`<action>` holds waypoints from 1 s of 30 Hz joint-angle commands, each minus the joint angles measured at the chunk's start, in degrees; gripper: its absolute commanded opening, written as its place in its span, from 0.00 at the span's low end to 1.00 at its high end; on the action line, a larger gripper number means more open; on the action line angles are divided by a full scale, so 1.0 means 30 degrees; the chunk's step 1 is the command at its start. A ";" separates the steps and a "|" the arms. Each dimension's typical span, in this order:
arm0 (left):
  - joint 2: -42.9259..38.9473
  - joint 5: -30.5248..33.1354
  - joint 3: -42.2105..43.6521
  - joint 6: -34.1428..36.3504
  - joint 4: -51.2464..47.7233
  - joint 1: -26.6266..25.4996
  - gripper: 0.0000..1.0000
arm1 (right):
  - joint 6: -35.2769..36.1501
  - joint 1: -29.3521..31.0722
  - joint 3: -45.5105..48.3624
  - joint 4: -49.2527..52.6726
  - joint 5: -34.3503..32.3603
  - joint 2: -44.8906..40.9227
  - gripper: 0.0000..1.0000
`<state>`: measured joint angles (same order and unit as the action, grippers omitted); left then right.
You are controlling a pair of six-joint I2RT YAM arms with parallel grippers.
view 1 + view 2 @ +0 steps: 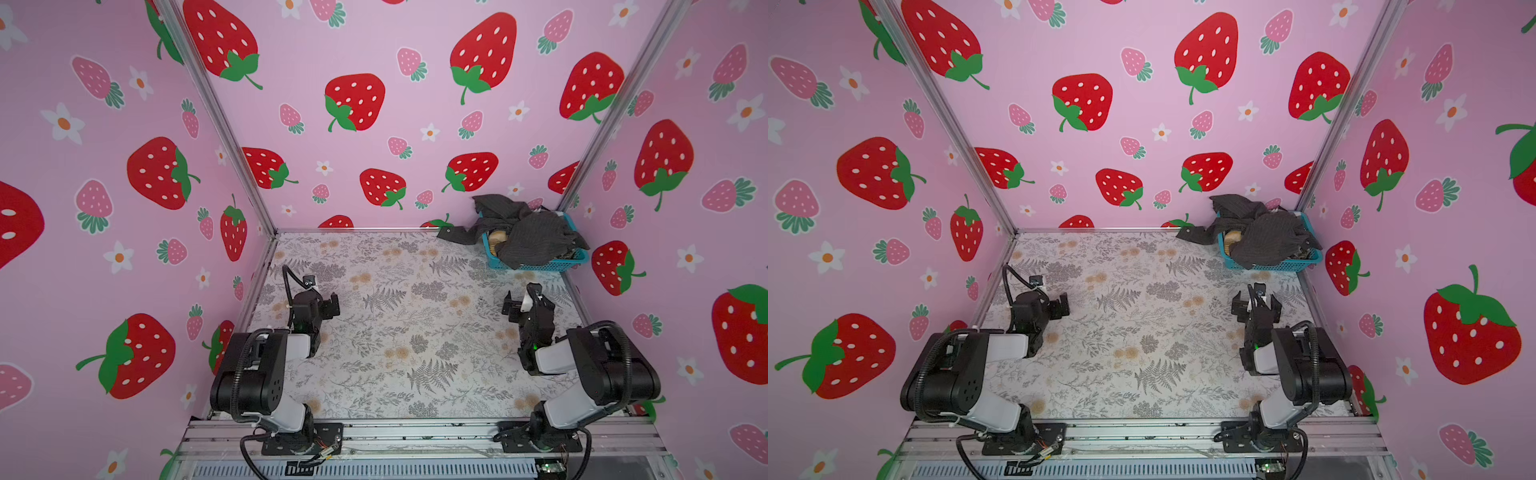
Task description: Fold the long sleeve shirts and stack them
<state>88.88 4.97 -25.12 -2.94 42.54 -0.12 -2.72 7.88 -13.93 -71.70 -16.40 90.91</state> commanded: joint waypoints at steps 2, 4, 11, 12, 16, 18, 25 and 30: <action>-0.0036 -0.0662 -0.0356 0.0394 0.0375 0.0116 0.99 | 0.0255 0.0060 -0.0189 -0.0595 -0.0113 -0.0218 1.00; -0.0042 -0.0669 -0.0359 0.0394 0.0365 0.0113 0.99 | 0.0260 0.0075 -0.0189 -0.0592 -0.0113 -0.0220 1.00; -0.0034 -0.0691 -0.0384 0.0396 0.0350 0.0100 0.99 | 0.0231 0.0057 -0.0189 -0.0590 -0.0125 -0.0217 1.00; -0.0031 -0.0691 -0.0390 0.0392 0.0335 0.0110 0.99 | 0.0231 0.0054 -0.0225 -0.0580 -0.0128 -0.0217 1.00; 0.0017 -0.0720 -0.0444 0.0386 0.0233 0.0130 0.99 | 0.0262 0.0071 -0.0221 -0.0563 -0.0122 -0.0217 1.00; -0.0093 -0.0750 -0.0414 0.0394 0.0179 0.0155 0.99 | 0.0260 0.0068 -0.0220 -0.0572 -0.0126 -0.0228 1.00; -0.0052 -0.0749 -0.0414 0.0394 0.0203 0.0109 0.99 | 0.0244 0.0066 -0.0219 -0.0573 -0.0128 -0.0219 1.00; -0.0050 -0.0749 -0.0414 0.0379 0.0205 0.0142 0.99 | 0.0231 0.0062 -0.0226 -0.0558 -0.0102 -0.0217 1.00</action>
<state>88.88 3.38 -25.12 -2.76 42.54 0.01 -2.72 7.88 -13.93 -71.72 -16.40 90.91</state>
